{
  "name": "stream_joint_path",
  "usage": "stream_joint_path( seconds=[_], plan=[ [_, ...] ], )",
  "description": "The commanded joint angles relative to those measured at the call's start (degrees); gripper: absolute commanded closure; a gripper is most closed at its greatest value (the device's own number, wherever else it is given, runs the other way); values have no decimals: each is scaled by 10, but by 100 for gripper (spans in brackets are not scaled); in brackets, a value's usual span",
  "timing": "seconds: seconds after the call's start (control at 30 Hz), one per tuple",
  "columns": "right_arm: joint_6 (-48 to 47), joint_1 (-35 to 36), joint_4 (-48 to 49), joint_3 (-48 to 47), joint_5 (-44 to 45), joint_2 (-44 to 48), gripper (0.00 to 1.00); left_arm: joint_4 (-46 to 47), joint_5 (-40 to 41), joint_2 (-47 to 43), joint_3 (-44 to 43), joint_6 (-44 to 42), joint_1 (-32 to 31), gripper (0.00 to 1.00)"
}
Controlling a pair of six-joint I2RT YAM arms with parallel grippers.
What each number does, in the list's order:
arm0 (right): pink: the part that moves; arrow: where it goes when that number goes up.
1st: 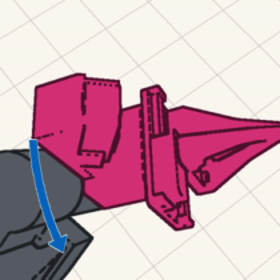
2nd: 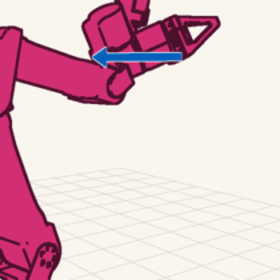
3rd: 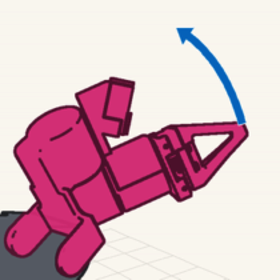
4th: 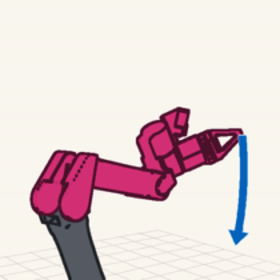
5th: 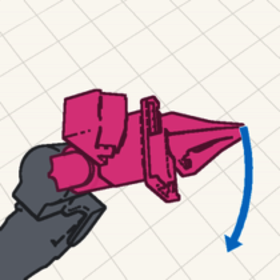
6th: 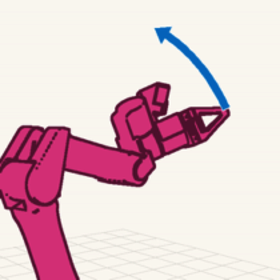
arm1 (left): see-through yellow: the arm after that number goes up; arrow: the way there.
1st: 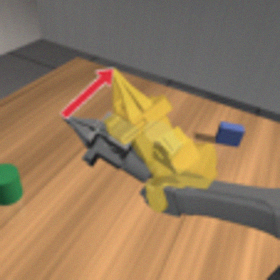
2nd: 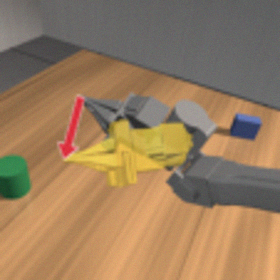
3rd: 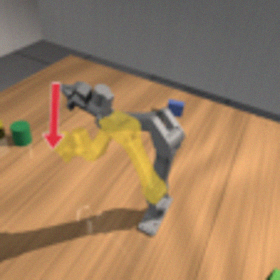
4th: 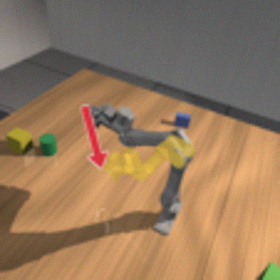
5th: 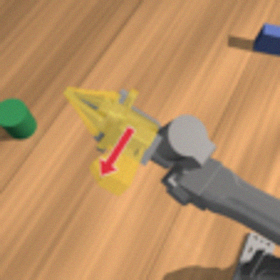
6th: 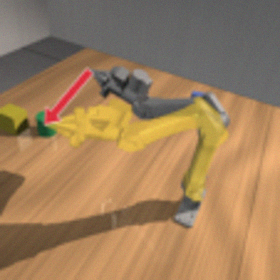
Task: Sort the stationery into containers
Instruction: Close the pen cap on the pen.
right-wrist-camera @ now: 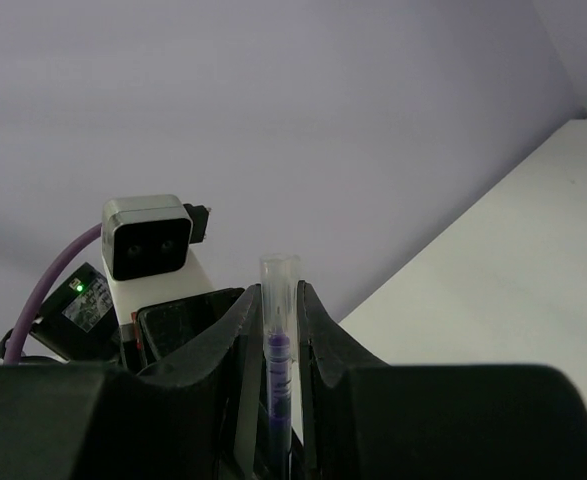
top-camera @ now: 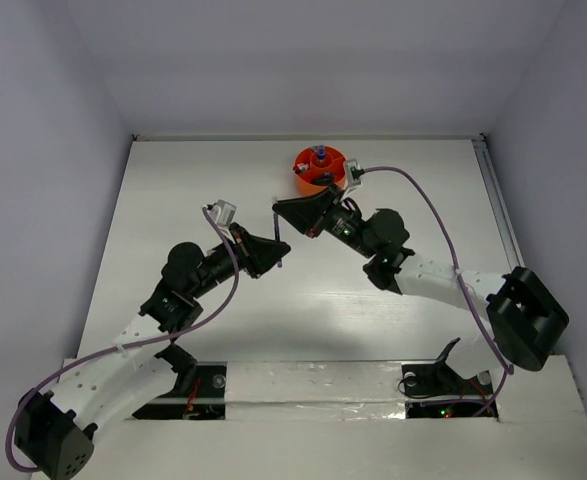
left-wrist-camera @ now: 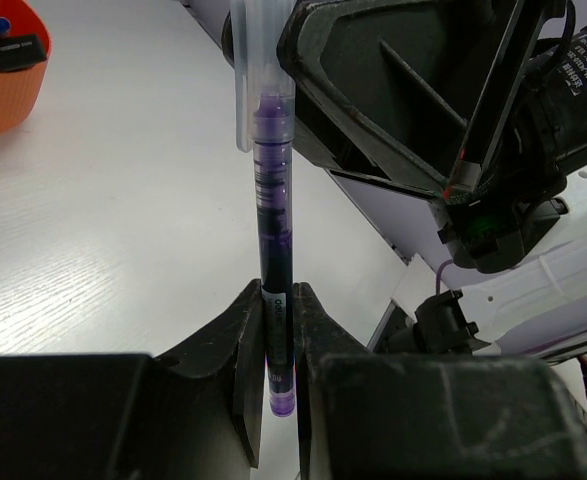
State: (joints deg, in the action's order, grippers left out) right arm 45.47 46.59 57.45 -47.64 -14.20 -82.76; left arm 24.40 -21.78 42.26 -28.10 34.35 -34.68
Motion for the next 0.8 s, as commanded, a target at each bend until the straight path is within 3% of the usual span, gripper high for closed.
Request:
stream_joint_path(
  seconds=[0.0, 0.4, 0.77],
  plan=[
    [-4, 10, -21, -13, -36, 7, 100, 67, 24, -8, -43, -11, 4, 100],
    [-26, 10, -69, -9, -46, 20, 100, 38, 35, -17, -60, -22, 4, 100],
    [-71, 10, -134, 63, -64, 37, 100, -14, 38, -25, -137, -46, 4, 100]
  ],
)
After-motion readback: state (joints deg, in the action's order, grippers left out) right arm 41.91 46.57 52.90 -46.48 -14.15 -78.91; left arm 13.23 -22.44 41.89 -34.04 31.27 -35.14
